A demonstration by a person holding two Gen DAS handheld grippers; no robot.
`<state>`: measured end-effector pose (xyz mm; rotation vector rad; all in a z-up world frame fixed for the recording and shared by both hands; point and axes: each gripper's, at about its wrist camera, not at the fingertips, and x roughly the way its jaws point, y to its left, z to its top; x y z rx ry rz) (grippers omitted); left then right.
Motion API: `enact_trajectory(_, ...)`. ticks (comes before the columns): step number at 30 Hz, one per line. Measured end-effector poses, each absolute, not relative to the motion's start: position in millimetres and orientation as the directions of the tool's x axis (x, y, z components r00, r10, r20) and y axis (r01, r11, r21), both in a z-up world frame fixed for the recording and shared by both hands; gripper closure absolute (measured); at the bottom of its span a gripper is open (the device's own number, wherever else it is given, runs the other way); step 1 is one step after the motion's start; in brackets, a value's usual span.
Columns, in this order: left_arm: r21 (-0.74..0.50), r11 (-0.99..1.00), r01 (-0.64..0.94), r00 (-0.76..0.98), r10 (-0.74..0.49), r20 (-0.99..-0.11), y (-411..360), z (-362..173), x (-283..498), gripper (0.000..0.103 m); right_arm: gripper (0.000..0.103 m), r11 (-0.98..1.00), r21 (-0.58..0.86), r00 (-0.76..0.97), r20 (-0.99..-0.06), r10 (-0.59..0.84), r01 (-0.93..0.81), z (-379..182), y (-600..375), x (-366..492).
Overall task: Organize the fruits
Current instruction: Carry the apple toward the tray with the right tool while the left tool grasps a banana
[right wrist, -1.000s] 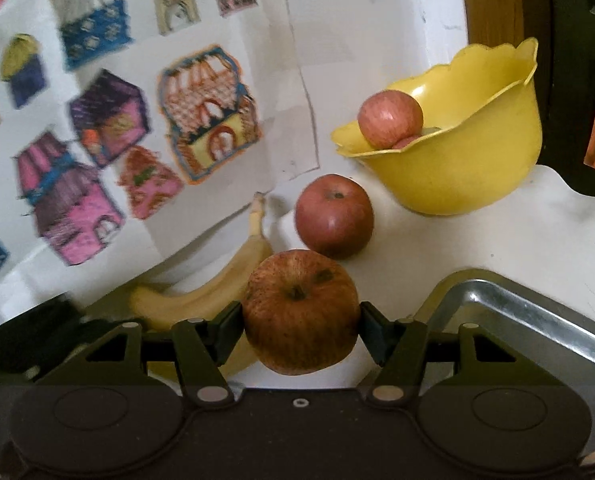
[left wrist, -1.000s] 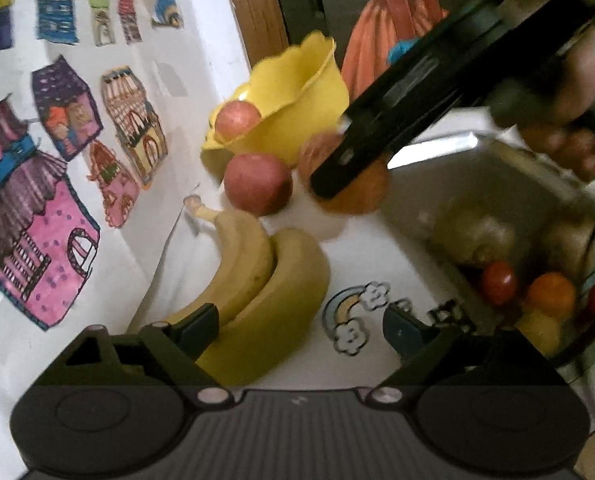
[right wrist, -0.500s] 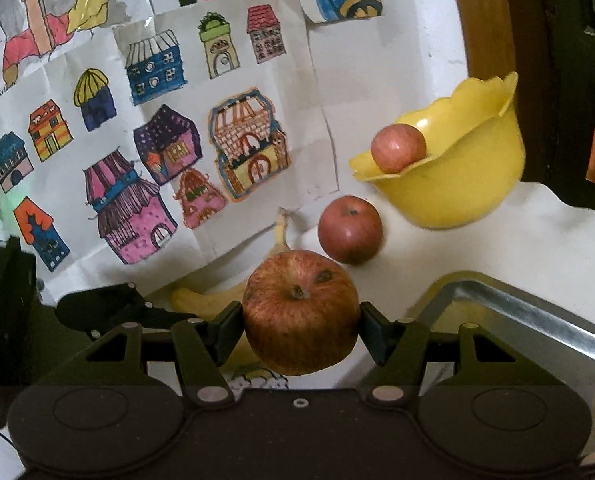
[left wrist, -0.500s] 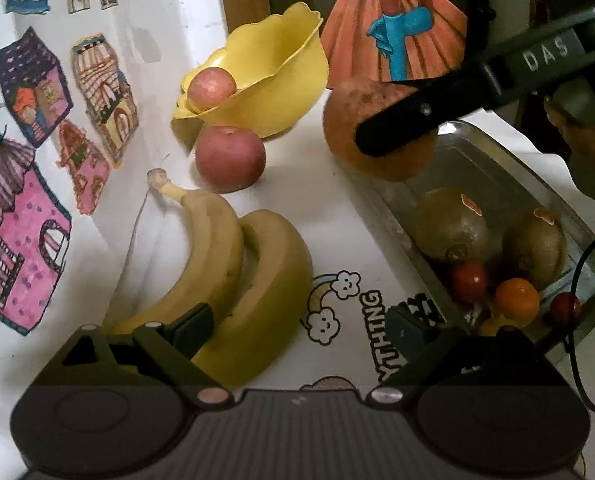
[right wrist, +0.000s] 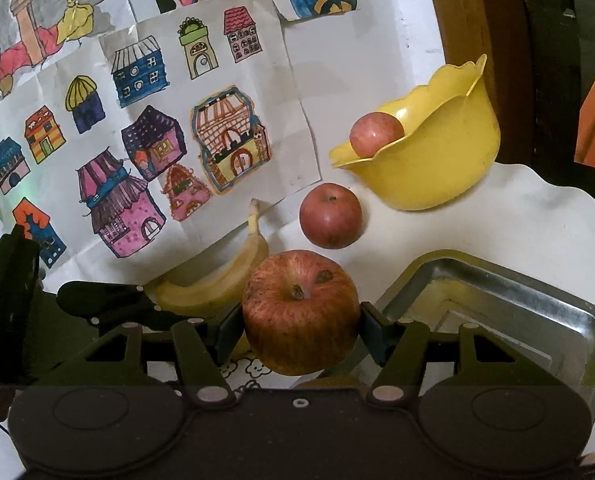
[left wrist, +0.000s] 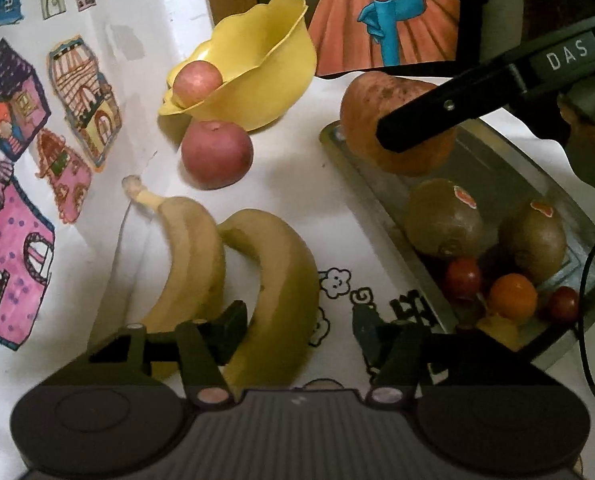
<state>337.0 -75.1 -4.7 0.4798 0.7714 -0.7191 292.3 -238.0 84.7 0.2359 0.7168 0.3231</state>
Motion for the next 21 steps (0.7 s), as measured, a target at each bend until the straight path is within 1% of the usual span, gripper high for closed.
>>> enact_trajectory(3, 0.129, 0.674, 0.727, 0.507, -0.4, -0.763, -79, -11, 343, 0.041, 0.039, 0.923, 0.322, 0.707, -0.601, 0.372, -0.212, 85, -237, 290)
enact_trajectory(5, 0.096, 0.696, 0.712, 0.506, -0.413, -0.757, -82, -14, 350, 0.041, 0.039, 0.922, 0.322, 0.706, -0.601, 0.375, -0.215, 85, -237, 288)
enact_trajectory(8, 0.078, 0.738, 0.67, 0.528, -0.401, -0.749, -84, -15, 355, 0.054, 0.039, 0.925, 0.315, 0.704, -0.607, 0.369, -0.214, 85, -237, 284)
enact_trajectory(9, 0.077, 0.749, 0.658, 0.535, -0.393, -0.748, -84, -14, 356, 0.062, 0.039, 0.926, 0.313, 0.705, -0.607, 0.367, -0.212, 85, -237, 282)
enact_trajectory(12, 0.042, 0.773, 0.633, 0.535, -0.397, -0.746, -80, -14, 359, 0.062, 0.039, 0.928, 0.311, 0.708, -0.607, 0.361, -0.207, 87, -240, 278)
enact_trajectory(19, 0.044, 0.796, 0.604, 0.557, -0.382, -0.737, -90, -16, 360, 0.062, 0.039, 0.928, 0.311, 0.709, -0.606, 0.361, -0.207, 86, -244, 271)
enact_trajectory(21, 0.024, 0.813, 0.581, 0.561, -0.379, -0.736, -92, -16, 363, 0.063, 0.039, 0.928, 0.31, 0.709, -0.606, 0.361, -0.208, 86, -245, 269)
